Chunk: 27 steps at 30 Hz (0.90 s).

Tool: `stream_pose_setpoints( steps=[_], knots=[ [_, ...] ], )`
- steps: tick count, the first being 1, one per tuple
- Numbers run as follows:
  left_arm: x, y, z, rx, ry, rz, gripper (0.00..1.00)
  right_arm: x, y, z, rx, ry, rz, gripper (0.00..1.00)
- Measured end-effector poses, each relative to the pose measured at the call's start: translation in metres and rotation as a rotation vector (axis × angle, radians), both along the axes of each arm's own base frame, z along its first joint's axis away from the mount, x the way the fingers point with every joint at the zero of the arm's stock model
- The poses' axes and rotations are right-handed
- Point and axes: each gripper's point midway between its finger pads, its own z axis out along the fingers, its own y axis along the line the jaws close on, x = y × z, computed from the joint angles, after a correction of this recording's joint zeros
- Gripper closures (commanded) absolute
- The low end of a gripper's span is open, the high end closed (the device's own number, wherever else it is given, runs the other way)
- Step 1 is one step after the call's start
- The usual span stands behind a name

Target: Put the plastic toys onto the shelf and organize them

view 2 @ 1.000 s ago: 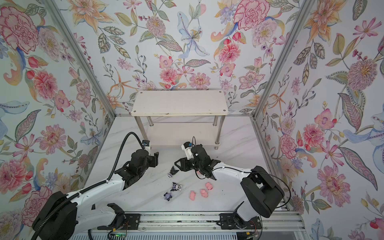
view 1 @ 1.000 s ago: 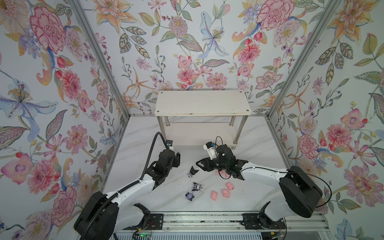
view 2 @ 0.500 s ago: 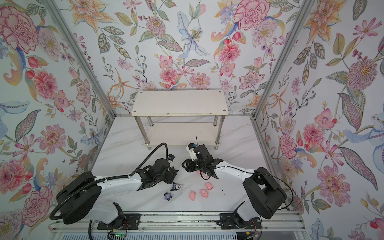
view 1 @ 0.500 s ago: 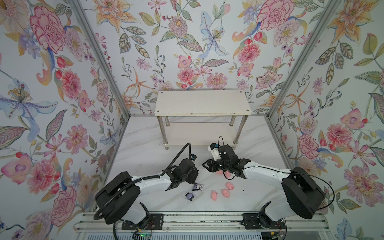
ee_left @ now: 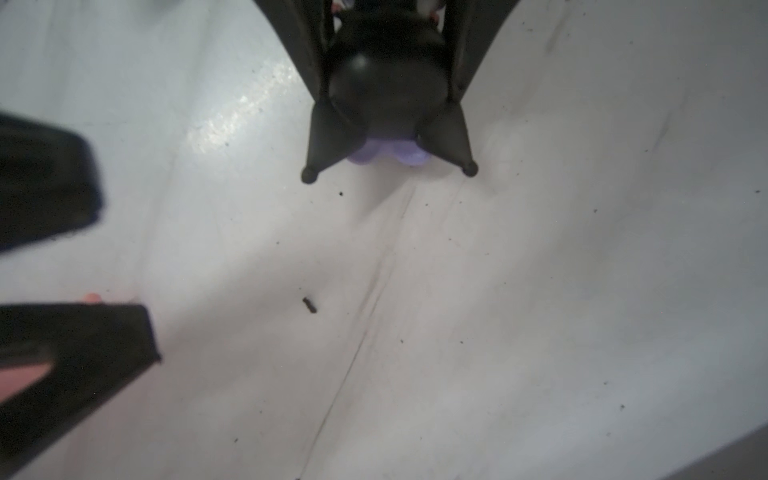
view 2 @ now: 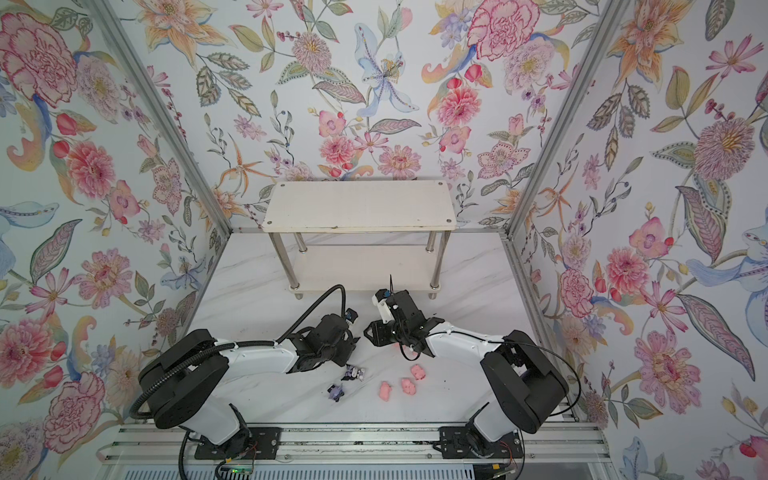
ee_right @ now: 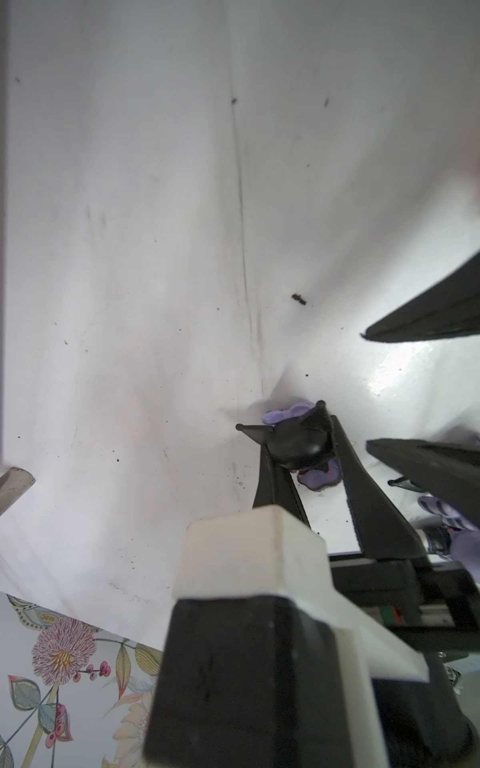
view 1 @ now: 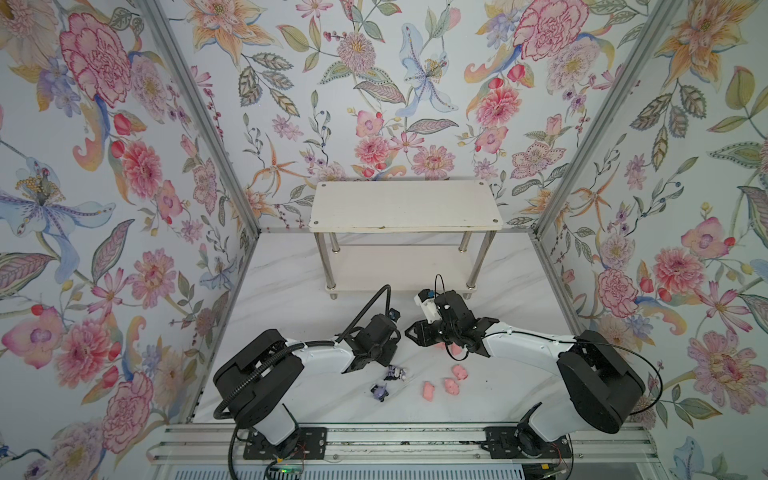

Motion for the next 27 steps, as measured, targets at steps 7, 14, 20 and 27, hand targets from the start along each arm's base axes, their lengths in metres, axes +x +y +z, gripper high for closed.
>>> stream_pose_setpoints(
  steps=[7, 14, 20, 27],
  knots=[
    [0.018, -0.021, 0.066, -0.282, -0.009, -0.047, 0.96, -0.001, -0.005, 0.04, 0.078, -0.069, 0.07, 0.43],
    [0.03, -0.053, 0.157, -0.678, -0.068, -0.199, 1.0, -0.003, -0.014, 0.153, 0.316, -0.306, 0.139, 0.19],
    [0.013, -0.075, 0.211, -0.968, -0.02, -0.383, 1.0, -0.009, -0.031, 0.2, 0.425, -0.4, 0.157, 0.13],
    [0.0, -0.077, 0.258, -1.209, 0.011, -0.518, 1.0, 0.015, -0.053, 0.22, 0.549, -0.362, 0.094, 0.17]
  ],
)
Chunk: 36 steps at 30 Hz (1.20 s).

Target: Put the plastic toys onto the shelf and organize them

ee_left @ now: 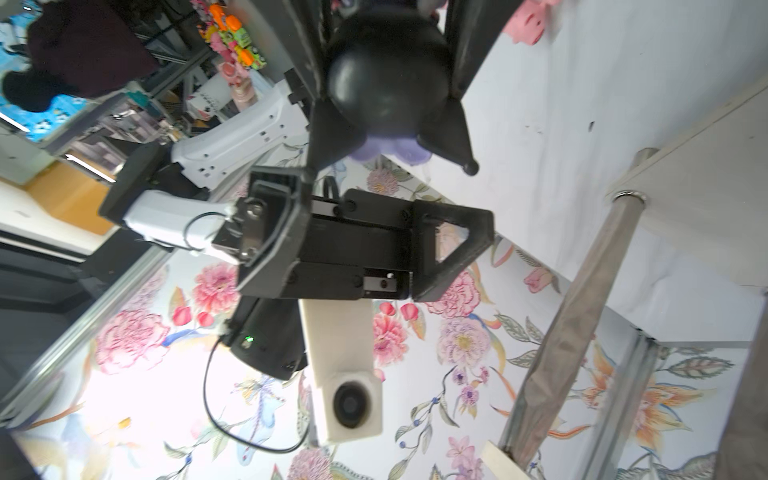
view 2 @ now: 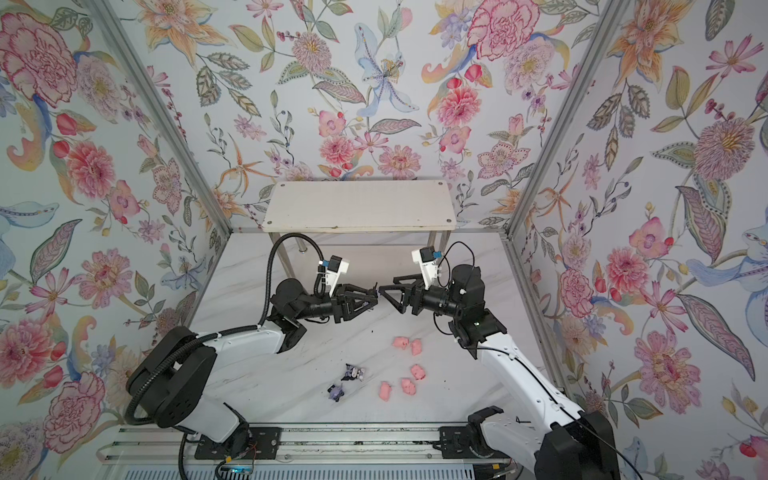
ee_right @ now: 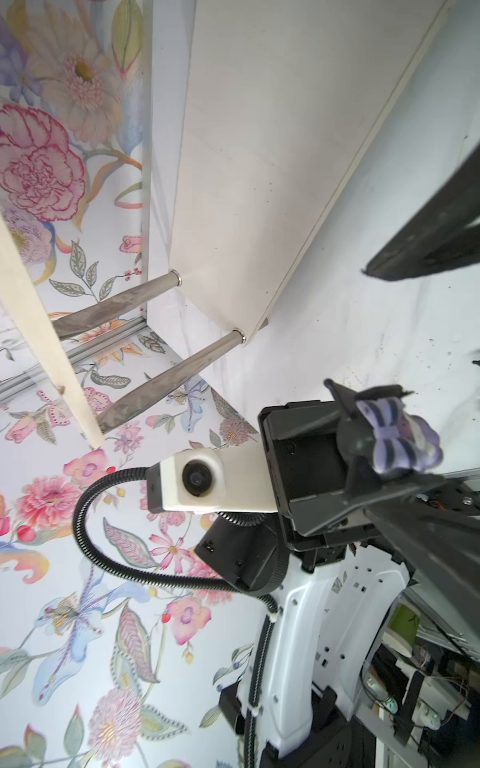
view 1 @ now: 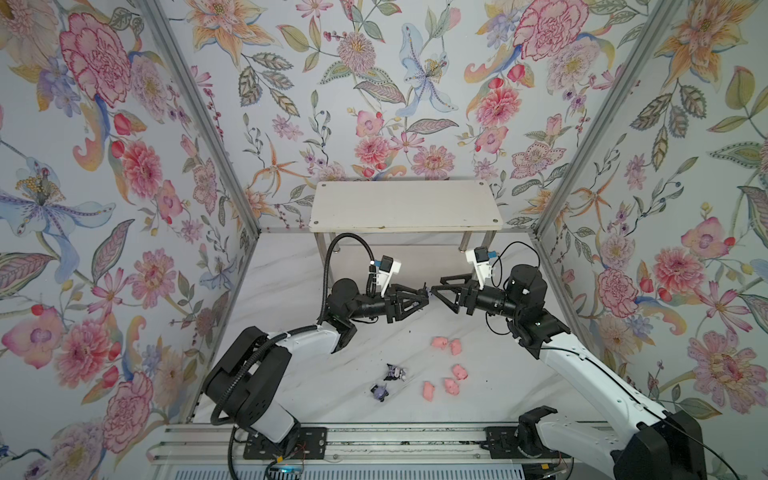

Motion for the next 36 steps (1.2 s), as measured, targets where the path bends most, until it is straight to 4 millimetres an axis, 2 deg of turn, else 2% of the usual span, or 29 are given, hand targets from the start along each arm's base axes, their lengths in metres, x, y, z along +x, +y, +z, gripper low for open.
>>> stream_pose_setpoints(
  steps=[4, 9, 16, 19, 26, 34, 36],
  knots=[
    [-0.004, 0.001, 0.005, -0.068, 0.042, -0.065, 1.0, -0.002, 0.012, 0.0, 0.053, 0.053, 0.07, 0.16],
    [-0.002, -0.001, -0.009, -0.072, 0.168, -0.108, 1.0, -0.013, 0.027, 0.002, 0.079, 0.076, 0.142, 0.15],
    [0.001, 0.0, -0.013, -0.069, 0.242, -0.126, 1.0, -0.015, 0.047, -0.007, 0.073, 0.118, 0.191, 0.24],
    [0.001, 0.0, -0.013, -0.069, 0.251, -0.13, 1.0, -0.017, 0.053, -0.011, 0.065, 0.128, 0.202, 0.32],
    [-0.001, 0.002, -0.013, -0.066, 0.25, -0.146, 1.0, -0.012, 0.054, -0.015, 0.068, 0.162, 0.186, 0.53],
    [-0.002, 0.003, -0.013, -0.065, 0.238, -0.151, 1.0, -0.011, 0.055, -0.013, 0.082, 0.186, 0.18, 0.91],
    [-0.002, 0.003, -0.013, -0.065, 0.237, -0.151, 1.0, -0.012, 0.055, -0.013, 0.083, 0.185, 0.18, 0.97]
  ],
)
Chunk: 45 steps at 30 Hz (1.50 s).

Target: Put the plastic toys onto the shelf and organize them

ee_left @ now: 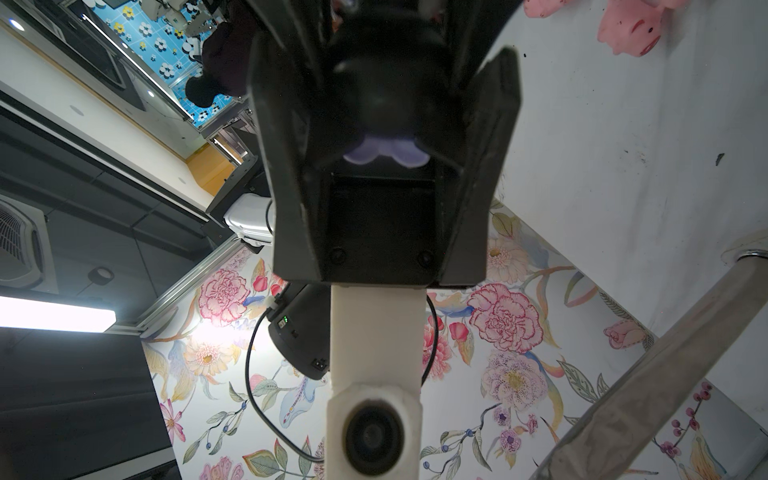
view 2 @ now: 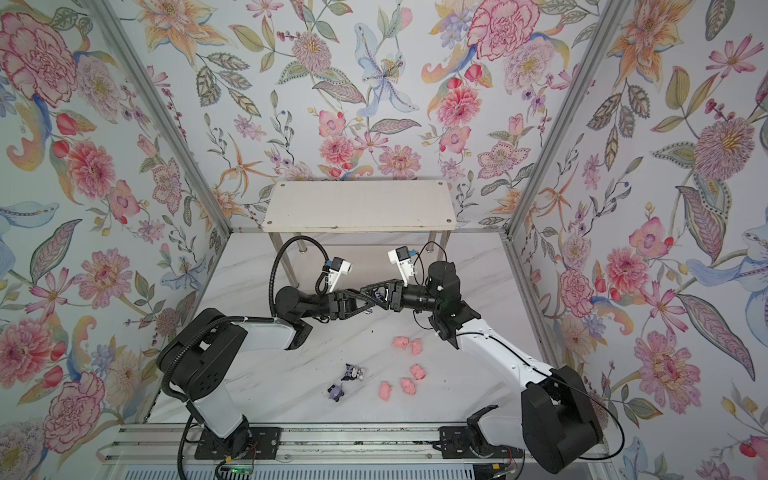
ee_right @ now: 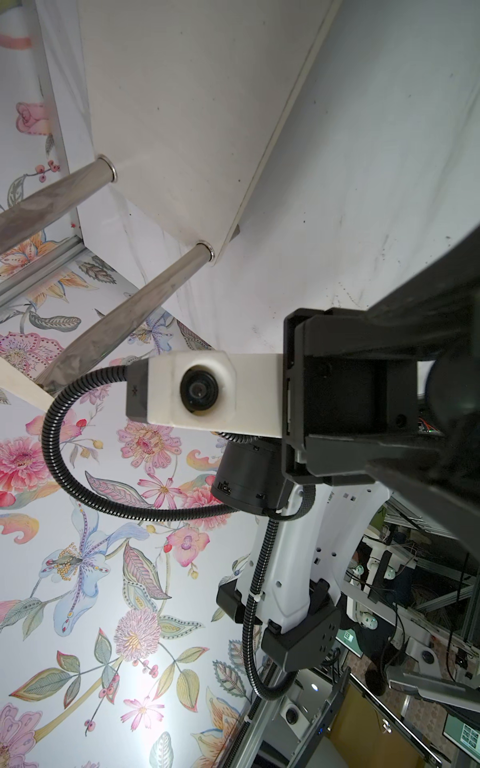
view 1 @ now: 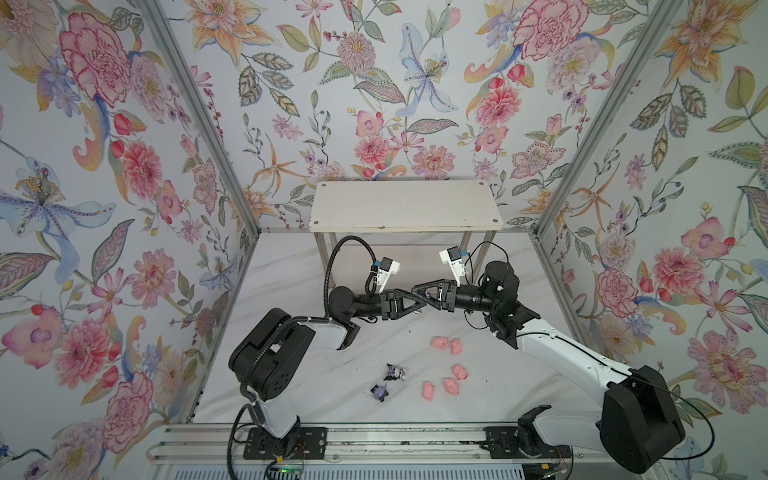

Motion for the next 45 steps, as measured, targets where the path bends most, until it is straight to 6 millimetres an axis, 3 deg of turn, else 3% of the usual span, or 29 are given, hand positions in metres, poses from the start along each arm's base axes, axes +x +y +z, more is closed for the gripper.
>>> stream_pose_setpoints(
  steps=[1, 4, 5, 7, 9, 14, 19, 23, 29, 39, 45],
  knots=[
    [0.0, 0.0, 0.0, 0.0, 0.0, 0.001, 0.94, 0.0, 0.0, 0.0, 0.0, 0.0, -0.002, 0.99],
    [0.001, 0.002, 0.0, 0.003, -0.005, -0.002, 0.56, 0.001, 0.002, -0.001, -0.014, -0.008, -0.012, 1.0],
    [0.001, 0.003, -0.001, 0.004, -0.009, -0.001, 0.48, 0.001, 0.003, -0.001, -0.024, -0.017, -0.017, 1.0],
    [0.007, 0.007, -0.002, 0.006, -0.003, 0.016, 0.38, 0.004, 0.005, 0.004, -0.059, -0.079, -0.055, 1.0],
    [0.01, 0.01, -0.002, 0.006, -0.001, 0.025, 0.34, 0.005, 0.007, 0.009, -0.099, -0.147, -0.093, 1.0],
    [0.017, 0.014, -0.003, 0.004, 0.002, 0.06, 0.33, 0.014, 0.004, 0.013, -0.212, -0.302, -0.204, 1.0],
    [0.026, 0.029, -0.002, 0.028, -0.046, 0.16, 0.3, 0.036, -0.01, 0.0, -0.355, -0.404, -0.348, 1.0],
    [0.032, 0.042, 0.019, 0.103, -0.176, 0.308, 0.25, 0.065, -0.028, -0.018, -0.507, -0.45, -0.486, 1.0],
    [0.046, 0.067, 0.049, 0.279, -0.371, 0.561, 0.25, 0.108, -0.054, -0.06, -0.733, -0.483, -0.65, 1.0],
    [0.058, 0.095, -0.009, 0.572, -0.347, 0.684, 0.26, 0.172, -0.118, -0.142, -0.938, -0.362, -0.793, 1.0],
    [0.058, 0.097, -0.02, 0.611, -0.332, 0.682, 0.26, 0.187, -0.118, -0.157, -0.951, -0.368, -0.776, 1.0]
  ],
)
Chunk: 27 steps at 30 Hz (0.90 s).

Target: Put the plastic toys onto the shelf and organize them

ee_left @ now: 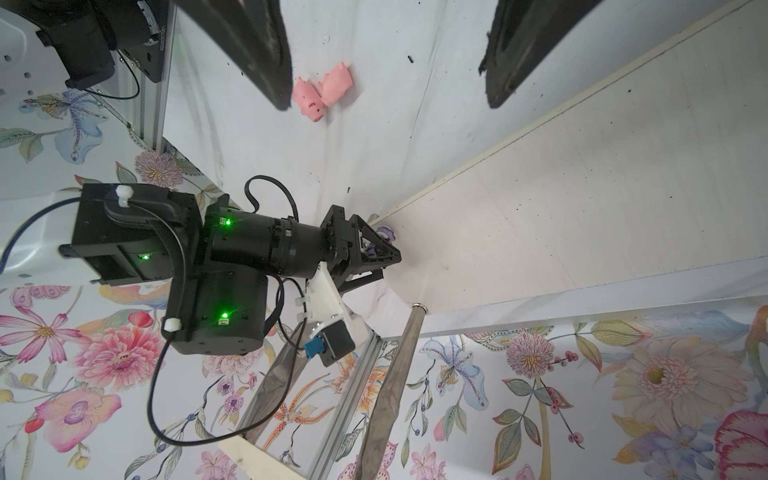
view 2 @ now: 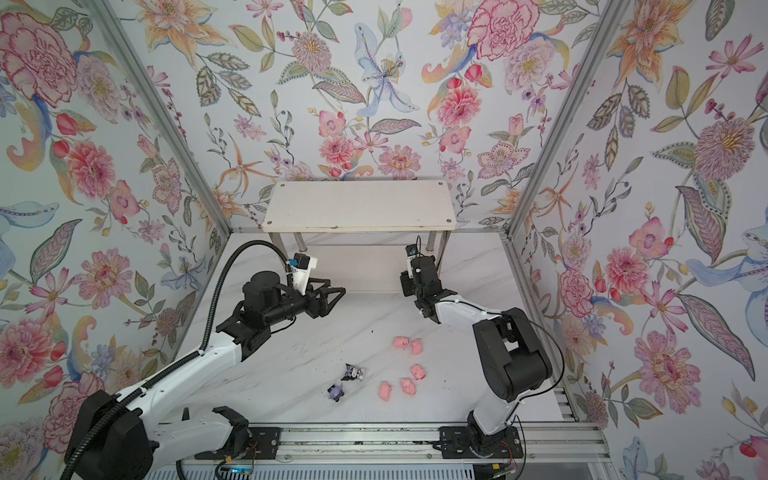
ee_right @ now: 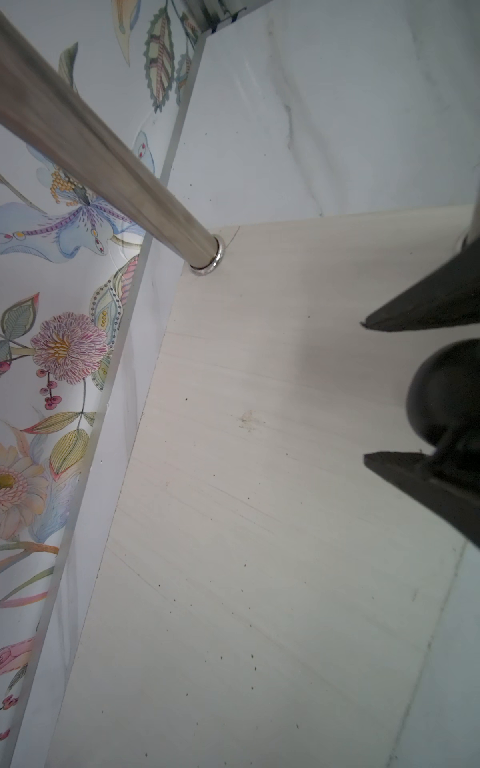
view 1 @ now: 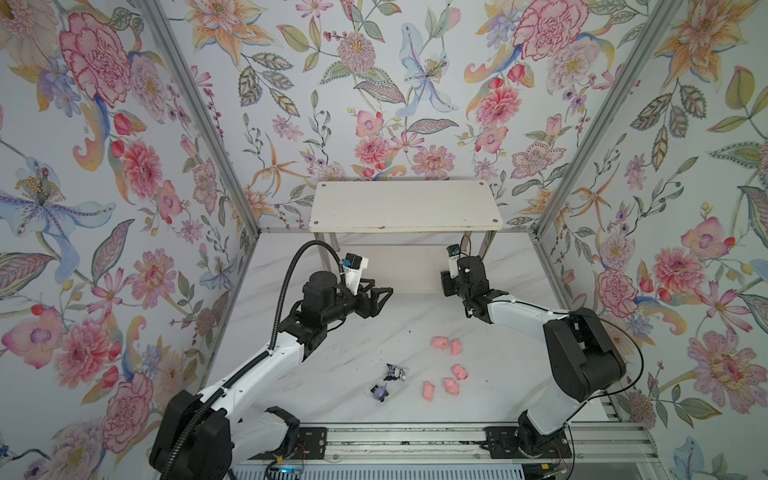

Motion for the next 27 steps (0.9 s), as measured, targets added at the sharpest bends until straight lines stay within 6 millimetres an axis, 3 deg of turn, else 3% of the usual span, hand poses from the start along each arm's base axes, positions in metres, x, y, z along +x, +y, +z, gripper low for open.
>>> stream_pose_setpoints(
  steps=[4, 7, 17, 23, 27],
  knots=[
    [0.0, 0.0, 0.0, 0.0, 0.0, 0.0, 0.26, 0.006, 0.004, 0.001, 0.001, -0.017, 0.012, 1.0],
    [0.0, 0.0, 0.0, 0.0, 0.001, 0.0, 0.26, 0.009, 0.005, 0.003, 0.004, -0.031, 0.014, 0.92],
    [0.001, 0.0, -0.003, 0.004, 0.008, 0.0, 0.24, 0.016, 0.008, -0.004, 0.001, -0.027, 0.01, 0.5],
    [0.0, 0.0, -0.003, 0.004, 0.008, 0.0, 0.23, 0.016, 0.006, 0.001, 0.007, -0.036, -0.01, 0.31],
    [0.0, 0.0, -0.005, 0.006, 0.012, 0.0, 0.22, 0.011, 0.007, 0.012, 0.018, -0.05, -0.013, 0.23]
  ],
)
